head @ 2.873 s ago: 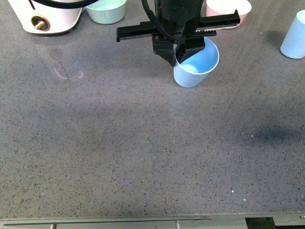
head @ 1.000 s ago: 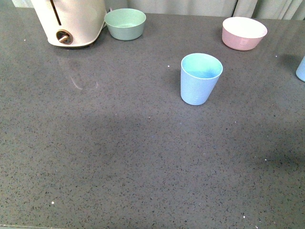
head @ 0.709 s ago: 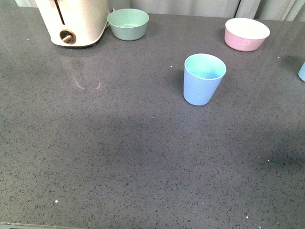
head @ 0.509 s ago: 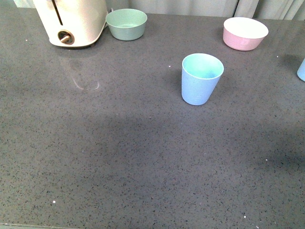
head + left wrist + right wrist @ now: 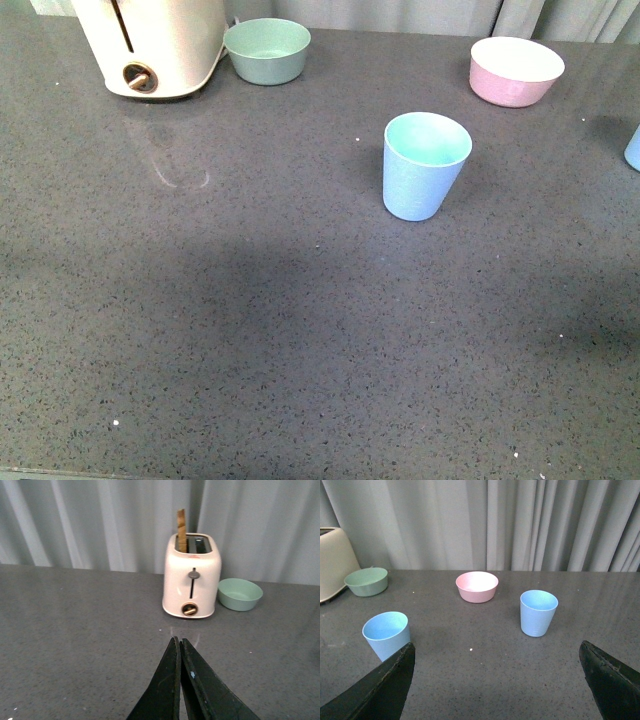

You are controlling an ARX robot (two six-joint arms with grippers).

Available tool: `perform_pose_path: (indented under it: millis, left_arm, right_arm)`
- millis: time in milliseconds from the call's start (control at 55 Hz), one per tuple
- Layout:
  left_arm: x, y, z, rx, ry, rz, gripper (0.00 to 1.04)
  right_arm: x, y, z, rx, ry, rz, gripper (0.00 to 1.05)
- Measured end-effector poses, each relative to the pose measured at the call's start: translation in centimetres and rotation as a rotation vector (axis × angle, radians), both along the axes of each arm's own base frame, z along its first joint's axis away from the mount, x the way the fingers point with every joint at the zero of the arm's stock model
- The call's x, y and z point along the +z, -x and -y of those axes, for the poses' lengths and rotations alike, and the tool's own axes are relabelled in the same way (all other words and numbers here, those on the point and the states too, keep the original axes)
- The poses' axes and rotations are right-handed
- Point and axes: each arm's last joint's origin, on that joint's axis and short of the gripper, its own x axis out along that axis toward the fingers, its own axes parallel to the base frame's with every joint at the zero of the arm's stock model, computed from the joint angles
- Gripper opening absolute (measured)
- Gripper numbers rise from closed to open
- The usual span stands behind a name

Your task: Stack blue cups with both arms

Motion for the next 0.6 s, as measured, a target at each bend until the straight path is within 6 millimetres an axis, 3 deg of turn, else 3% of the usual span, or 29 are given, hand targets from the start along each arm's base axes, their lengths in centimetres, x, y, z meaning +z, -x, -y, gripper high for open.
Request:
perform_pose_path:
  millis: [600]
  left_arm:
    - [-1.2,2.8,-0.1,-0.005,-0.002,0.017,0.02]
  right_arm:
    - [0.0,0.0,0.0,0.0,0.0,0.0,0.96]
